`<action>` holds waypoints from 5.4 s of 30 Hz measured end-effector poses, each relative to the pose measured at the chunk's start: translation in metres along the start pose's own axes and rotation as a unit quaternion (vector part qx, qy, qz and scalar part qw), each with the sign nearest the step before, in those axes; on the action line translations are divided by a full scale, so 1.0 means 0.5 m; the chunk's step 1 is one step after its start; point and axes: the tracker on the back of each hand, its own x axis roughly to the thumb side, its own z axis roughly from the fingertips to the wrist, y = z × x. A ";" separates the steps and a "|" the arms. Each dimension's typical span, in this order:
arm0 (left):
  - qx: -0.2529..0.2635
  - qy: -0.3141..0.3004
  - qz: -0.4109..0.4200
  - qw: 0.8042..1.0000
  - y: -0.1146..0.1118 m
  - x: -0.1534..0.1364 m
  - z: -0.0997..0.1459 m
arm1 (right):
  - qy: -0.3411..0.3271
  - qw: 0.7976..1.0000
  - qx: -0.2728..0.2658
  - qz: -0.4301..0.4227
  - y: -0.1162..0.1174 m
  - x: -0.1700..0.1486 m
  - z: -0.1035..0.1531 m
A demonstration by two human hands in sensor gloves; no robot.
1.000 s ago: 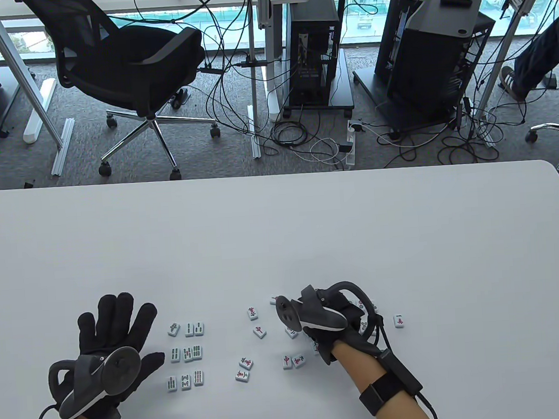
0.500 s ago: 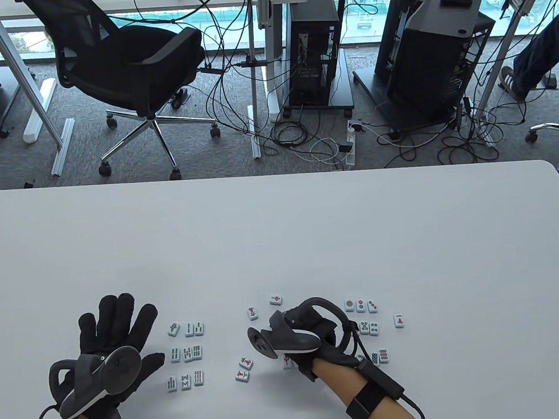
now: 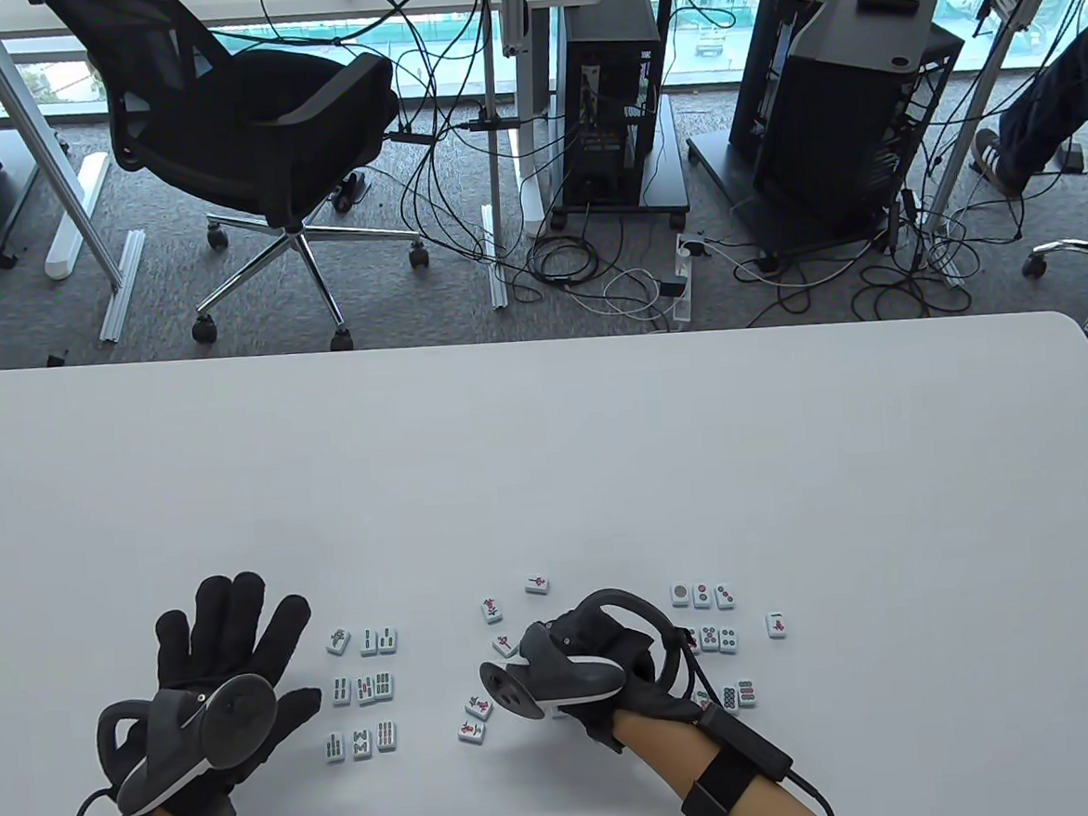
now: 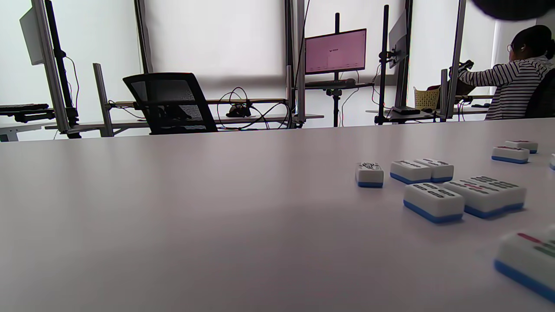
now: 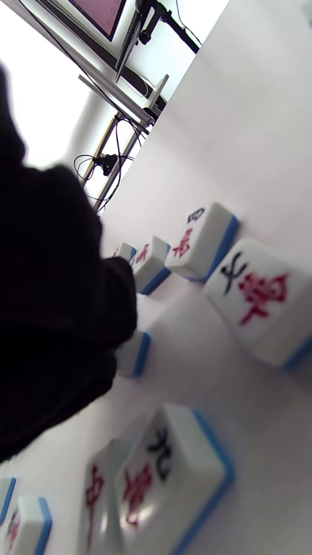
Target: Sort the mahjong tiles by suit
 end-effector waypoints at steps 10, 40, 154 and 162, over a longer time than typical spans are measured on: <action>-0.001 -0.002 -0.003 1.000 -0.003 0.003 -0.001 | 0.019 0.999 0.007 -0.047 0.000 -0.022 0.003; 0.002 -0.006 0.001 1.000 -0.009 0.002 -0.003 | 0.088 0.984 0.103 -0.115 0.013 -0.012 -0.041; -0.001 -0.010 -0.010 1.000 -0.023 0.010 -0.005 | -0.036 0.991 0.006 -0.131 -0.046 0.104 0.031; 0.000 -0.010 -0.006 1.000 -0.024 0.009 -0.005 | -0.009 0.994 0.044 -0.098 -0.037 0.133 0.014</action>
